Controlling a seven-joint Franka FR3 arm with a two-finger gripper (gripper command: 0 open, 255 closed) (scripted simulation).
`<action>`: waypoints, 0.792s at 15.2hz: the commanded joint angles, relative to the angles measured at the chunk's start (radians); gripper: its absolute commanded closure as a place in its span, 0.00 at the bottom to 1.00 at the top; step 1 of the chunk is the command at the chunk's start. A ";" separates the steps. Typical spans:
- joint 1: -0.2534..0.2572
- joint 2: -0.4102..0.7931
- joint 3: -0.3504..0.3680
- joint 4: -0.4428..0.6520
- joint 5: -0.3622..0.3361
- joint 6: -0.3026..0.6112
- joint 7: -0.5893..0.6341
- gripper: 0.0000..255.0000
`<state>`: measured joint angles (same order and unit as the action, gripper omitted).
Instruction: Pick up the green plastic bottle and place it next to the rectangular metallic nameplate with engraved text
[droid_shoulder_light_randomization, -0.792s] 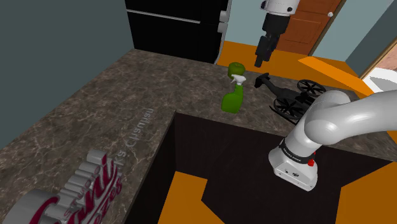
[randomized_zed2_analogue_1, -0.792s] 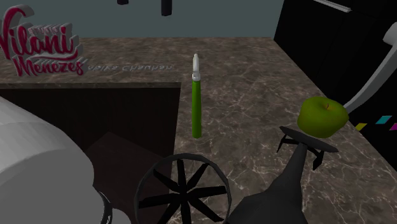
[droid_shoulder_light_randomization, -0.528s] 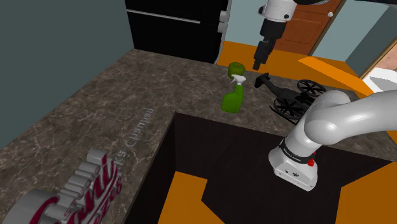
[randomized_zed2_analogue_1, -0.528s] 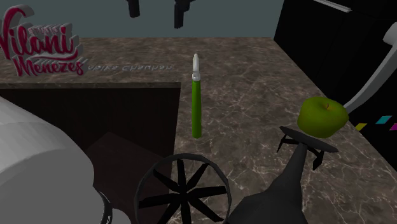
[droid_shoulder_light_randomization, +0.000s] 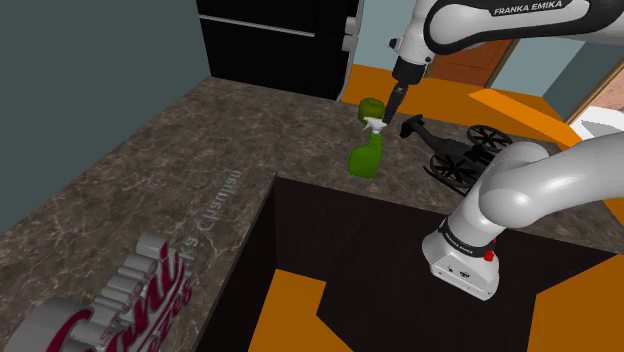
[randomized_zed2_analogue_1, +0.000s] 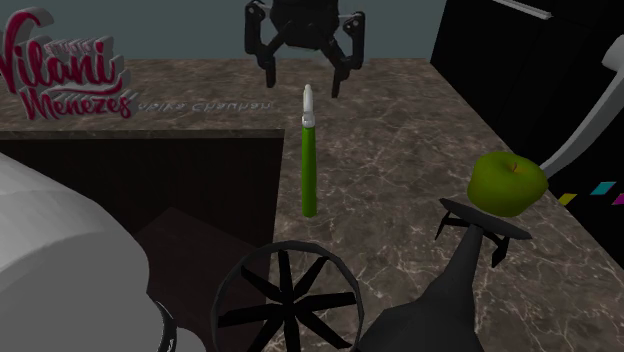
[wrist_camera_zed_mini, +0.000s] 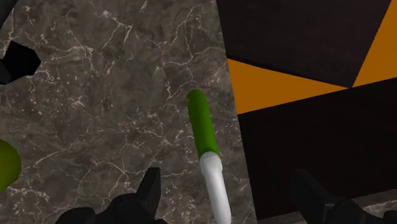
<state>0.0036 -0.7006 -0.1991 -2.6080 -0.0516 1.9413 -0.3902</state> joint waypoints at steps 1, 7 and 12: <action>0.007 0.024 -0.014 -0.013 -0.006 0.056 -0.031 0.00; 0.009 0.055 -0.020 -0.075 -0.007 0.149 -0.032 0.00; 0.010 0.065 -0.022 -0.090 -0.007 0.174 -0.033 0.00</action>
<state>0.0136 -0.6355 -0.2215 -2.6975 -0.0587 2.1140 -0.4237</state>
